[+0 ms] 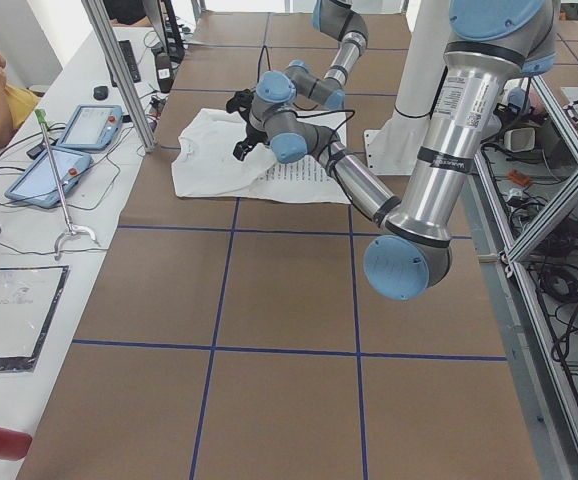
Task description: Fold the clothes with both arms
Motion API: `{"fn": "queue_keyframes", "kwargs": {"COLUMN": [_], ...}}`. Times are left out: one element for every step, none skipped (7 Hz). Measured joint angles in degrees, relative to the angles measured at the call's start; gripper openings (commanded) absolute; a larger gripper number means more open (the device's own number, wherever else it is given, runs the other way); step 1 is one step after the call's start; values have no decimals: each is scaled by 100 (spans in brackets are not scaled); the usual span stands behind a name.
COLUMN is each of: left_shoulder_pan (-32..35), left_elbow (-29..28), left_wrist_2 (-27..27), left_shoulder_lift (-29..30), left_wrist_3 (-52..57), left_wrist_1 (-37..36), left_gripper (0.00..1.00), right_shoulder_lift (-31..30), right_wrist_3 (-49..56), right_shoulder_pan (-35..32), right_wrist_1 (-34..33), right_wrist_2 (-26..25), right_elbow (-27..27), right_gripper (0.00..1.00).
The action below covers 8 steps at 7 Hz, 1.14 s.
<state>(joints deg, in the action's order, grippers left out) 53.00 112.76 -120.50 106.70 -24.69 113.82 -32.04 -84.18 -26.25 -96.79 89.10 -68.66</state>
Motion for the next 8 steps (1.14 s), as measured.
{"fn": "queue_keyframes", "kwargs": {"left_shoulder_pan": [0,0,-3,-6,-7,-8,-8,-8], "left_elbow": [0,0,0,0,0,0,0,0], "left_wrist_2": [0,0,0,0,0,0,0,0], "left_shoulder_lift": [0,0,0,0,0,0,0,0], "left_wrist_3": [0,0,-3,-6,-8,-9,-11,-15], "left_wrist_1": [0,0,0,2,6,7,7,3], "left_gripper": [100,100,100,100,100,100,100,100], "right_shoulder_lift": [-9,-45,-125,-328,-674,-1086,-1407,-1574], "right_wrist_3": [16,74,193,355,514,639,703,726], "right_shoulder_pan": [1,-10,-44,-111,-188,-243,-265,-269], "right_wrist_1": [-162,-356,-499,-587,-624,-651,-683,-705], "right_wrist_2": [9,15,18,19,18,14,12,3], "right_elbow": [-102,-240,-388,-623,-973,-1387,-1726,-1910], "right_gripper": [0,0,0,0,0,0,36,97]}}
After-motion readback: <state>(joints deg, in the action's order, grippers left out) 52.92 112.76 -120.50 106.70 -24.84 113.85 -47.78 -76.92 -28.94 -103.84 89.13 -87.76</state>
